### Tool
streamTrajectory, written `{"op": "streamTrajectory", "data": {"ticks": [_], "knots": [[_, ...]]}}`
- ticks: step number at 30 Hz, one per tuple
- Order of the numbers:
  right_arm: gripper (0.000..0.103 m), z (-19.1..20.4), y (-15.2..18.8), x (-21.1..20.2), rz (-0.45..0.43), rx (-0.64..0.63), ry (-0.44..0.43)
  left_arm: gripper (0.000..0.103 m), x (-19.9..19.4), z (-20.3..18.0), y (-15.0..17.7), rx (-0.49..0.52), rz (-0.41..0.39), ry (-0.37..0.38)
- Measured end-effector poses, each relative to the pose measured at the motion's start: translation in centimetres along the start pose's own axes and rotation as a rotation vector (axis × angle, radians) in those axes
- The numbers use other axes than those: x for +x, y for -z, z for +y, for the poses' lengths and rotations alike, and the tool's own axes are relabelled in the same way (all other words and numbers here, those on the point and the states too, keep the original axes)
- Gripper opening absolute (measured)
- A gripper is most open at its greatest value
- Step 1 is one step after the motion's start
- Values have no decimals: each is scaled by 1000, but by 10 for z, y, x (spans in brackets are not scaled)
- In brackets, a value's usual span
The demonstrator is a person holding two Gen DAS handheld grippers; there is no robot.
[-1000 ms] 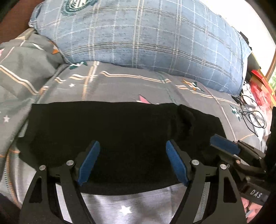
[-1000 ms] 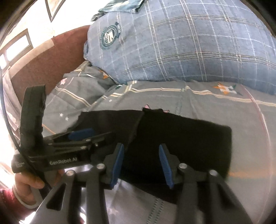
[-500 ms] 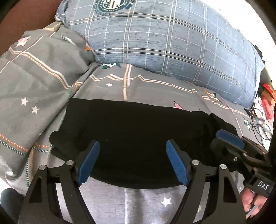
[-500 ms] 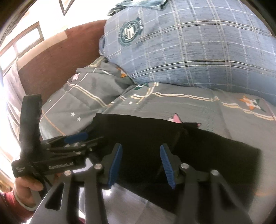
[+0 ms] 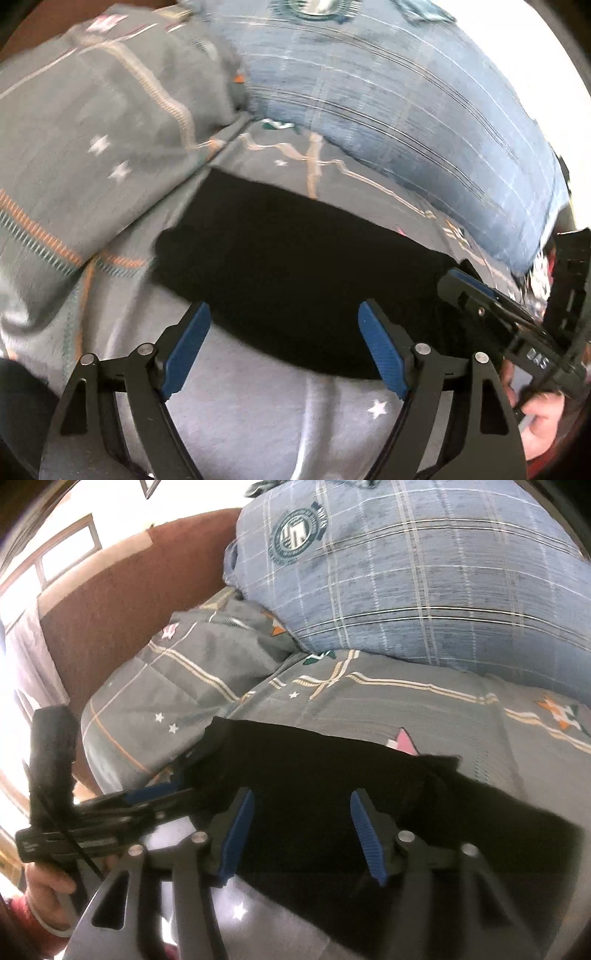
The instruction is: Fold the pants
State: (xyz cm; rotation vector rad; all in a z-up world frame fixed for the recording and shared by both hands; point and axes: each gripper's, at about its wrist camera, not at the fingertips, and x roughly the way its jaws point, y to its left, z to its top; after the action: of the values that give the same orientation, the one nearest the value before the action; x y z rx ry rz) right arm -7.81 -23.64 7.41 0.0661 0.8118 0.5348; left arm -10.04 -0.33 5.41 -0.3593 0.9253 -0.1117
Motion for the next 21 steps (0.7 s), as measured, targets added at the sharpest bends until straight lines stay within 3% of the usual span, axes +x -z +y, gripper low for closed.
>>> {"op": "streamTrajectory", "data": {"ticks": [11,21], "knots": [[71,20,-36,64,89,-98,-49,85,14,39,8,-186,43,69],[73,48,-74,129,182,-184,-125,89,25,39,-4,-188,7,86]]}}
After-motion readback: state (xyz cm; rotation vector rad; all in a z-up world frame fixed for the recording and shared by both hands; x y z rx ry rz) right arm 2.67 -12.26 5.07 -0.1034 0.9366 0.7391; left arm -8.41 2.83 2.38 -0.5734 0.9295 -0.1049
